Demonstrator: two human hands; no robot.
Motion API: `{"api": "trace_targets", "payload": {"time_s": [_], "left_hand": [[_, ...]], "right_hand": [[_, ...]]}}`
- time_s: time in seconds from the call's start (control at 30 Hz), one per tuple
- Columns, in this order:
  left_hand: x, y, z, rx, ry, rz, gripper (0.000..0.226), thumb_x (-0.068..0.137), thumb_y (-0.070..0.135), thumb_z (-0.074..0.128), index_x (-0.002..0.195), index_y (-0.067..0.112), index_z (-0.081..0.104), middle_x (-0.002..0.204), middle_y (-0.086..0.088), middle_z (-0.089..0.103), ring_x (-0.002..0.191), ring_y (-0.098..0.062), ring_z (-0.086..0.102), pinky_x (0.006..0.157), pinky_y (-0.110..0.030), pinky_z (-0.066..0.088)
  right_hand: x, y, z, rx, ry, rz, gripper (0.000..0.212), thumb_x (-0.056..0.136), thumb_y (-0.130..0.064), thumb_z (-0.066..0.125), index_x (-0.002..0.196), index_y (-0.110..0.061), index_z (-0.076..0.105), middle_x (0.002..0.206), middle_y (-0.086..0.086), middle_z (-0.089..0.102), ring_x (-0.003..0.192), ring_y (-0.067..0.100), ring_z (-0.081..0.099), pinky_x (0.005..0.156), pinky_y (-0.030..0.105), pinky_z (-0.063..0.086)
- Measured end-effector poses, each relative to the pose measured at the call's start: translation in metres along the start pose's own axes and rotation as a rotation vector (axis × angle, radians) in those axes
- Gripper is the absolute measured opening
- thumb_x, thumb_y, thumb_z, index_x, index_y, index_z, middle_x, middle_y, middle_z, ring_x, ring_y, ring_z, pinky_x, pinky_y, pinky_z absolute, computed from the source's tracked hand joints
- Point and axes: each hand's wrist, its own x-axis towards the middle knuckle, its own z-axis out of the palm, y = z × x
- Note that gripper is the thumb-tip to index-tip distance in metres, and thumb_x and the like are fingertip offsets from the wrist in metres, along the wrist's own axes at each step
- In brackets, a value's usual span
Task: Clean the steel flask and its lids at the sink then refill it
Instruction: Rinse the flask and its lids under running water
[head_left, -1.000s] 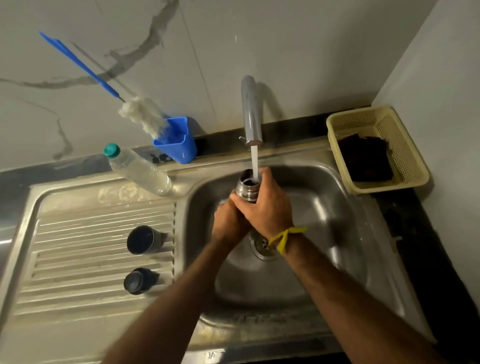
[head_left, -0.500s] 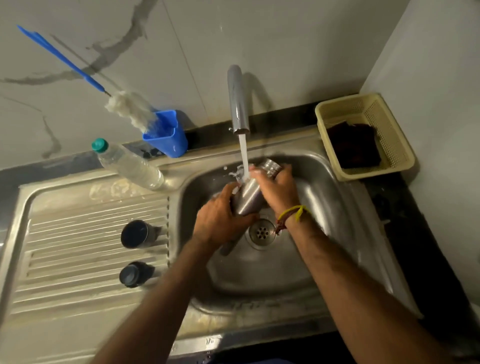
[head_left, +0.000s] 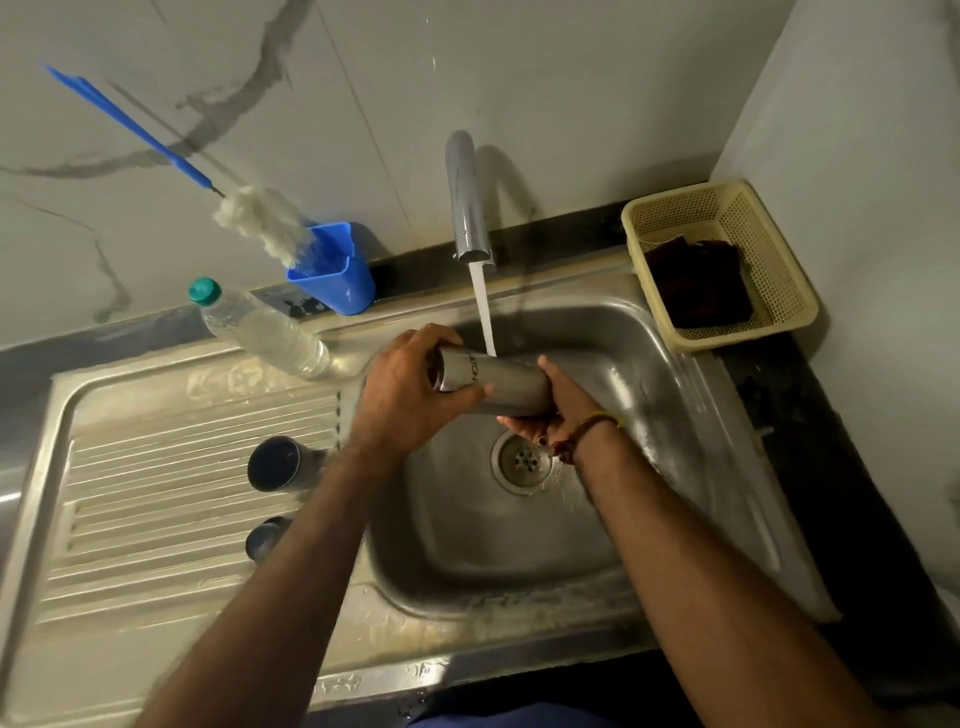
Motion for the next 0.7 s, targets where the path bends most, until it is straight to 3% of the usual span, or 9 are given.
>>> {"api": "trace_targets", "payload": {"time_s": [0.1, 0.17, 0.23, 0.33, 0.4, 0.5, 0.57, 0.63, 0.7], "left_hand": [[0.009, -0.008, 0.001, -0.253, 0.047, -0.086, 0.046, 0.078, 0.042, 0.085, 0.114, 0.024, 0.063, 0.103, 0.008, 0.066, 0.092, -0.005, 0.063, 0.071, -0.012, 0.051], [0.018, -0.008, 0.001, -0.294, 0.054, -0.125, 0.045, 0.08, 0.043, 0.083, 0.115, 0.023, 0.064, 0.104, 0.005, 0.066, 0.094, -0.006, 0.063, 0.068, -0.014, 0.052], [0.029, -0.002, 0.002, -0.19, 0.038, -0.103, 0.048, 0.079, 0.051, 0.081, 0.115, 0.026, 0.063, 0.102, 0.002, 0.066, 0.091, -0.011, 0.063, 0.071, -0.025, 0.055], [0.047, 0.018, 0.007, -0.057, -0.014, -0.119, 0.041, 0.082, 0.049, 0.079, 0.111, 0.026, 0.063, 0.097, 0.004, 0.064, 0.088, -0.012, 0.061, 0.077, -0.03, 0.052], [0.055, 0.026, 0.012, -0.035, -0.012, -0.163, 0.035, 0.084, 0.051, 0.077, 0.104, 0.026, 0.063, 0.093, 0.004, 0.064, 0.086, -0.015, 0.063, 0.075, -0.033, 0.054], [0.056, 0.024, 0.017, -0.21, -0.083, -0.25, 0.04, 0.09, 0.054, 0.069, 0.114, 0.023, 0.06, 0.102, -0.004, 0.066, 0.083, -0.017, 0.069, 0.059, -0.029, 0.059], [0.05, 0.018, 0.016, -0.233, -0.128, -0.157, 0.044, 0.093, 0.054, 0.066, 0.125, 0.025, 0.057, 0.111, -0.003, 0.065, 0.089, -0.014, 0.068, 0.062, -0.026, 0.058], [0.047, 0.012, 0.018, -0.16, -0.126, -0.056, 0.042, 0.093, 0.057, 0.062, 0.123, 0.028, 0.057, 0.109, -0.001, 0.066, 0.093, -0.017, 0.066, 0.076, -0.036, 0.059], [0.05, 0.011, 0.024, -0.179, -0.05, -0.177, 0.029, 0.095, 0.051, 0.057, 0.114, 0.029, 0.057, 0.103, -0.003, 0.067, 0.089, -0.021, 0.069, 0.079, -0.045, 0.061]], "right_hand": [[0.001, -0.008, -0.013, -0.261, 0.094, -0.25, 0.058, 0.085, -0.058, 0.069, 0.12, -0.013, 0.059, 0.116, 0.015, 0.066, 0.103, 0.033, 0.068, 0.076, 0.044, 0.063], [0.0, -0.005, -0.019, -0.558, 0.258, -0.525, 0.069, 0.081, -0.062, 0.069, 0.132, -0.016, 0.055, 0.13, 0.012, 0.06, 0.117, 0.03, 0.061, 0.092, 0.047, 0.057], [-0.006, 0.004, -0.018, -0.833, 0.352, -0.85, 0.073, 0.083, -0.052, 0.071, 0.142, -0.017, 0.047, 0.144, 0.013, 0.048, 0.13, 0.029, 0.049, 0.102, 0.049, 0.049], [-0.02, 0.022, -0.003, -1.243, 0.173, -1.168, 0.09, 0.075, -0.046, 0.071, 0.151, -0.019, 0.031, 0.151, 0.009, 0.039, 0.135, 0.028, 0.043, 0.108, 0.052, 0.043], [-0.022, 0.033, 0.008, -1.426, 0.214, -1.227, 0.102, 0.067, -0.05, 0.078, 0.149, -0.015, 0.029, 0.148, 0.009, 0.043, 0.133, 0.028, 0.046, 0.111, 0.051, 0.039], [-0.014, 0.027, 0.02, -1.482, 0.446, -1.32, 0.091, 0.067, -0.05, 0.083, 0.14, -0.011, 0.045, 0.133, 0.013, 0.056, 0.121, 0.031, 0.055, 0.101, 0.052, 0.047], [-0.012, 0.006, 0.016, -1.489, 0.285, -1.233, 0.084, 0.07, -0.046, 0.081, 0.14, -0.015, 0.045, 0.129, 0.008, 0.059, 0.117, 0.027, 0.057, 0.096, 0.049, 0.051], [-0.015, -0.012, 0.016, -1.451, -0.015, -0.984, 0.087, 0.069, -0.043, 0.083, 0.142, -0.025, 0.039, 0.129, 0.002, 0.061, 0.118, 0.022, 0.058, 0.097, 0.044, 0.052], [-0.019, -0.004, 0.021, -1.548, -0.036, -1.039, 0.09, 0.071, -0.04, 0.081, 0.146, -0.026, 0.033, 0.132, 0.003, 0.059, 0.12, 0.024, 0.057, 0.099, 0.04, 0.049]]}}
